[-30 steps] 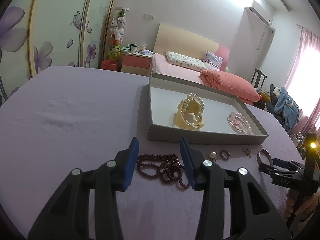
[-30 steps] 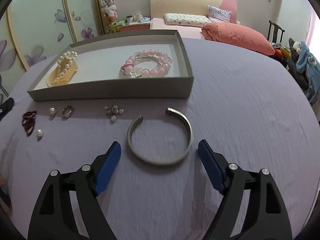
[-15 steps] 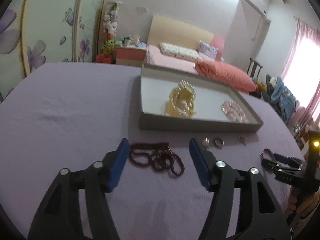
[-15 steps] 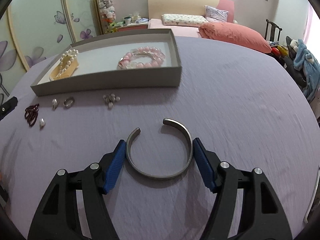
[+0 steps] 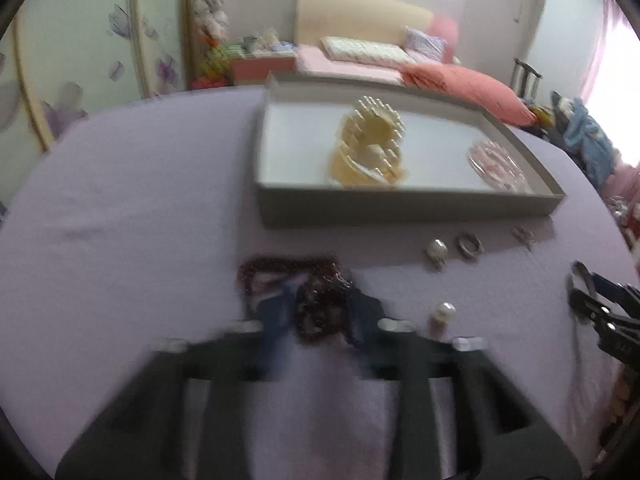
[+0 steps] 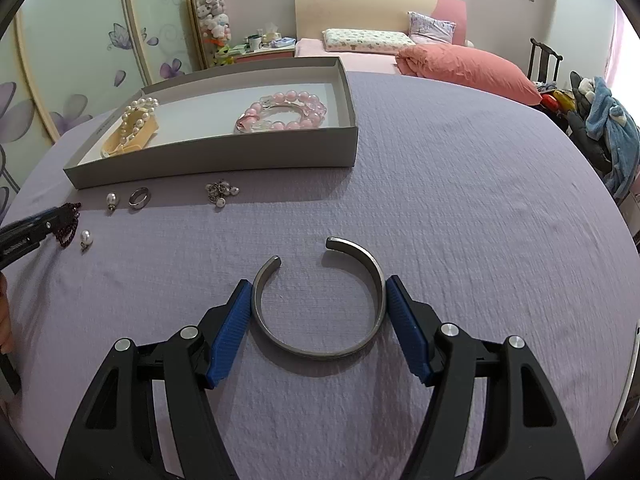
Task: Organize jewelry
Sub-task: 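Close the left tool on the red bead strand while the right closes on the silver cuff, then lift the red beads and silver cuff and carry both over the grey tray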
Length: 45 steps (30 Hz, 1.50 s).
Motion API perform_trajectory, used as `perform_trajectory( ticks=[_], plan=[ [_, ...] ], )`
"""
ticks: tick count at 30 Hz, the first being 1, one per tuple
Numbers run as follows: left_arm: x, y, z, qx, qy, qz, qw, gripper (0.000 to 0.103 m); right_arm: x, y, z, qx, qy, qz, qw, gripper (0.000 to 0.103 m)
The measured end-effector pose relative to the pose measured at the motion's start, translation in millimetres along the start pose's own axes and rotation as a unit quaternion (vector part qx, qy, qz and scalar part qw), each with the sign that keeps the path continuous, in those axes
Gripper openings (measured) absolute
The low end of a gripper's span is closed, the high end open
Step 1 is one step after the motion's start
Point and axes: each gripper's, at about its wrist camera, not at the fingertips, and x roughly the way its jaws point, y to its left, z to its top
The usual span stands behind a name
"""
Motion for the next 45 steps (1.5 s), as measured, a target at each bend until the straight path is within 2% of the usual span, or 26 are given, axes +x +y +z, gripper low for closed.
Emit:
perform_trajectory(
  ticks=[1,6,14,24,28,45],
  plan=[
    [0.1,-0.1,-0.5,0.0,0.001,-0.005,1.0,0.011,-0.1,0.0,-0.1,0.0,0.0,0.0,1.0,0.068],
    [-7.4,6.9,-6.5,-0.014,-0.008,-0.019,0.9997,0.007,-3.9,-0.7,-3.6,0.0,-0.001,0.006,1.0,0.067],
    [-57.4,12.2,-19.1,-0.013,-0.073,-0.032,0.9967,0.007,-16.6,2.4,-8.7,0.014,-0.017,0.034,0.999,0.067],
    [-135.6,12.5,-10.3,-0.014,-0.172,-0.068,0.9826,0.007,-51.6,13.5,-4.4,0.007,-0.073,0.051,0.996,0.067],
    [-153.1,9.3,-7.1,-0.012,-0.195,-0.073,0.978,0.007,-59.3,14.7,-3.3,0.005,-0.083,0.055,0.995,0.067],
    [-173.3,-1.6,-3.3,-0.001,-0.222,-0.081,0.9716,0.007,-73.0,10.6,1.8,0.015,-0.115,0.061,0.991,0.067]
  ],
)
